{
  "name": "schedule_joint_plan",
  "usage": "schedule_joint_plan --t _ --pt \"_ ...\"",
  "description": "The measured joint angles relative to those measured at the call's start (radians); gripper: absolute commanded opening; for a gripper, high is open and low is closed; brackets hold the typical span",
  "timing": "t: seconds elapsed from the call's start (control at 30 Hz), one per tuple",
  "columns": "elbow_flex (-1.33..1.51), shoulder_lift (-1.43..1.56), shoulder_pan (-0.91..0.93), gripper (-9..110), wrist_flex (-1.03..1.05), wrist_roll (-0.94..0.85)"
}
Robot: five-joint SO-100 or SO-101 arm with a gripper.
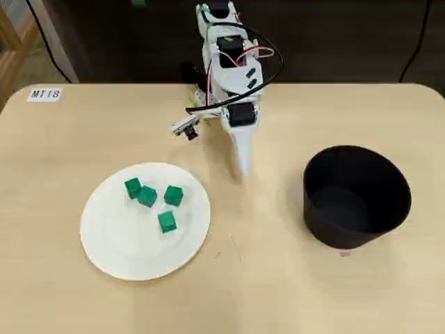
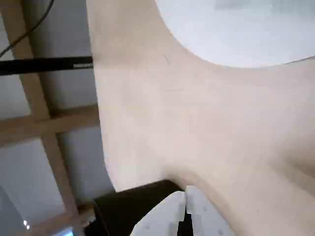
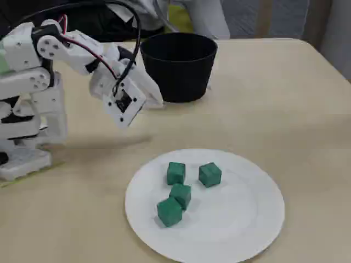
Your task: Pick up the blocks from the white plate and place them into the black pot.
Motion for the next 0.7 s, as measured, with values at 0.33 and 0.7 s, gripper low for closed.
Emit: schedule_joint_plan --t 0.33,0.7 --pt "-0.071 0.003 0.158 -2 0.198 -0.048" --pt "-0.397 -0.238 0.181 -2 0.302 -0.037"
